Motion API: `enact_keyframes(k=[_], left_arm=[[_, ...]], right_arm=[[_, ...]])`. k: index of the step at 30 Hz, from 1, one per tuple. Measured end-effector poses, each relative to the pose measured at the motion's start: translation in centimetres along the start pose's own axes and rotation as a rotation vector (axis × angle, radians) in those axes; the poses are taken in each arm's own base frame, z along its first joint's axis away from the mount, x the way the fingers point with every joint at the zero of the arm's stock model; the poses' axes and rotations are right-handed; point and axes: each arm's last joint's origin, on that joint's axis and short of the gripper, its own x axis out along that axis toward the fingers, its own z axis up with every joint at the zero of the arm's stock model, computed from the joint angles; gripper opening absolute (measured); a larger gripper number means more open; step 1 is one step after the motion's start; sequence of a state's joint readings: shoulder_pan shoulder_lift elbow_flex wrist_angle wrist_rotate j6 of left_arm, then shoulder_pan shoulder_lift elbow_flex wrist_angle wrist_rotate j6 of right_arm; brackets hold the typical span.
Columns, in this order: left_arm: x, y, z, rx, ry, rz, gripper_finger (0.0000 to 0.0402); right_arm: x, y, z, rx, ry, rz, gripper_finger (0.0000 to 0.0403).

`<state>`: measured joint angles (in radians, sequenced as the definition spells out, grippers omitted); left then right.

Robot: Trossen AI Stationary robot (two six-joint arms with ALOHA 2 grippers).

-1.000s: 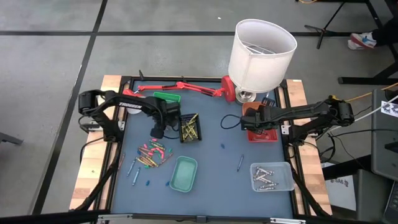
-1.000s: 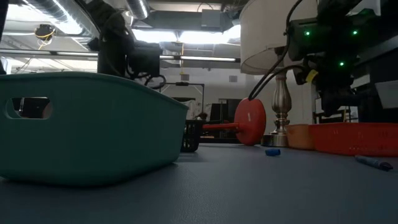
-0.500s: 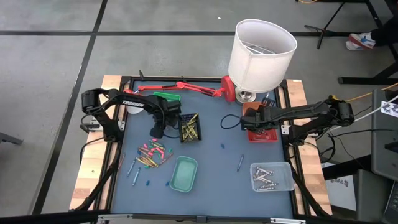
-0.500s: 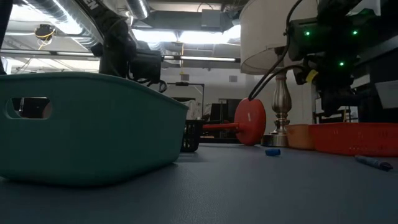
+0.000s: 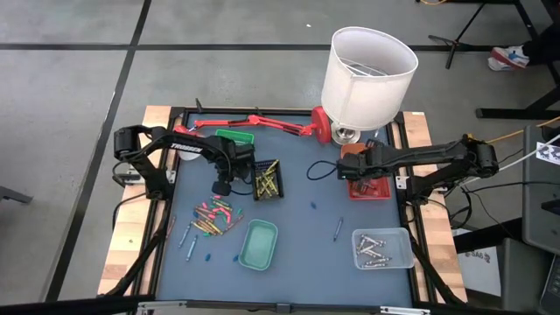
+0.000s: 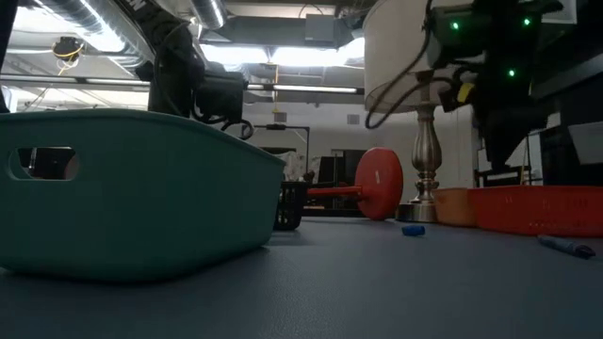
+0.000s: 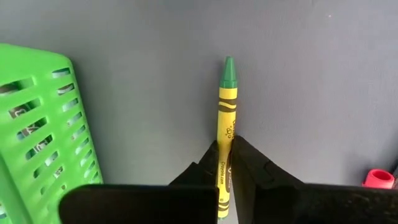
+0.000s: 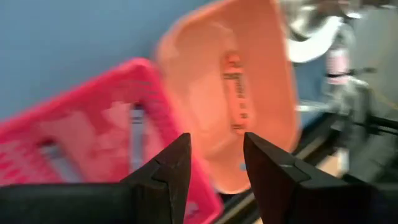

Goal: Sort crayons
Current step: Put the green crayon into the black bin

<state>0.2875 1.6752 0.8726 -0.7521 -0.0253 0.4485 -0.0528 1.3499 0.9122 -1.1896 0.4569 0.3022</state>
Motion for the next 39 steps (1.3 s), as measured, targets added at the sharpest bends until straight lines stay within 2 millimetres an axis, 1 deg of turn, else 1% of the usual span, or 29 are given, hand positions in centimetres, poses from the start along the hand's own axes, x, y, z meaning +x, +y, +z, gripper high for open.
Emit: enact_keyframes(k=[5, 10, 16, 18, 22, 25, 28, 31, 35, 39], left_arm=[[0.0, -0.5, 0.2, -0.044, 0.007, 0.005, 0.0002], [0.0, -1.2, 0.4, -0.101, 0.019, 0.013, 0.0002], [-0.5, -2.0, 0.6, -0.103, 0.004, 0.032, 0.0002], [-0.8, -2.3, 0.5, -0.114, -0.012, 0.015, 0.0005], [-1.5, -2.6, 0.5, -0.129, -0.053, -0.022, 0.0007], [-1.6, -2.8, 0.5, -0.169, -0.054, -0.03, 0.0008], [-1.6, -3.1, 0.6, -0.204, -0.057, -0.073, 0.0008], [-1.7, -3.8, 0.8, -0.223, -0.07, -0.152, 0.0008], [-1.8, -5.0, 1.1, -0.214, -0.084, -0.272, 0.0009], [-1.9, -6.1, 1.4, -0.178, -0.089, -0.323, 0.0009]], right_arm=[[-1.1, 0.2, 0.6, -0.006, 0.004, 0.17, 0.0146], [-1.4, 0.4, 0.8, -0.001, 0.007, 0.255, 0.0146], [-1.4, 0.5, 0.7, -0.001, 0.023, 0.309, 0.0146], [-1.4, 0.6, 0.8, 0.001, 0.022, 0.327, 0.0146], [-1.5, 0.7, 1.1, 0.013, -0.014, 0.354, 0.0146], [-1.5, 0.8, 1.5, 0.021, -0.047, 0.375, 0.0146], [-1.6, 1.0, 1.8, 0.029, -0.074, 0.406, 0.0146], [-1.7, 1.2, 2.1, 0.034, -0.1, 0.46, 0.0146], [-1.9, 1.4, 2.7, 0.042, -0.149, 0.533, 0.0146], [-2.1, 1.5, 3.2, 0.052, -0.2, 0.56, 0.0146]])
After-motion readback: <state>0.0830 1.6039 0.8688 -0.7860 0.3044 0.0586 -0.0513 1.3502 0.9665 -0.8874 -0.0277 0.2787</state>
